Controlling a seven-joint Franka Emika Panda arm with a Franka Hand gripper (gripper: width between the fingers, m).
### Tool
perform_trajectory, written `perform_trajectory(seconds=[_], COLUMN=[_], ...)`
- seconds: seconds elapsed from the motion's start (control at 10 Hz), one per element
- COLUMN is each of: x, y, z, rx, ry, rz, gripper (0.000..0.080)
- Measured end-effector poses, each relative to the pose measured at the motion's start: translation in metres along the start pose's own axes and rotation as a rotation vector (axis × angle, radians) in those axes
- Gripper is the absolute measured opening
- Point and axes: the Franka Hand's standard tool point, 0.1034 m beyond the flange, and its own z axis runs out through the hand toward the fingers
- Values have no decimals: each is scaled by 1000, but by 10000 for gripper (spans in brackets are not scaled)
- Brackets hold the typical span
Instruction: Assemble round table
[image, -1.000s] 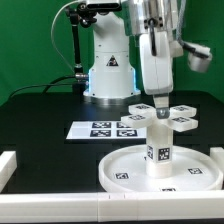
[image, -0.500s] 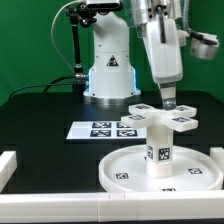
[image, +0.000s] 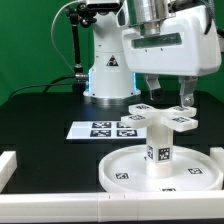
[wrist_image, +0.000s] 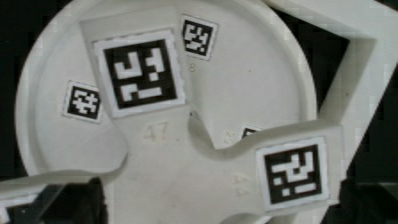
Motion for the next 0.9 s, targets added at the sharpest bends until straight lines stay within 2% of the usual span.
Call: perform_trajectory(seconds=[0.3,0.4,0.5,0.7,0.9], x=[0,0,0,9,13], y=[1,2,-2,-4,-5], z=[0,-1,-4,-4,-4], rx=[-6,-32,-42,-40,-41], ry=[-2,-13,-11,-19,-21], rz=[-230,-373,-476,-759,-920], gripper=[648,648,648,648,648])
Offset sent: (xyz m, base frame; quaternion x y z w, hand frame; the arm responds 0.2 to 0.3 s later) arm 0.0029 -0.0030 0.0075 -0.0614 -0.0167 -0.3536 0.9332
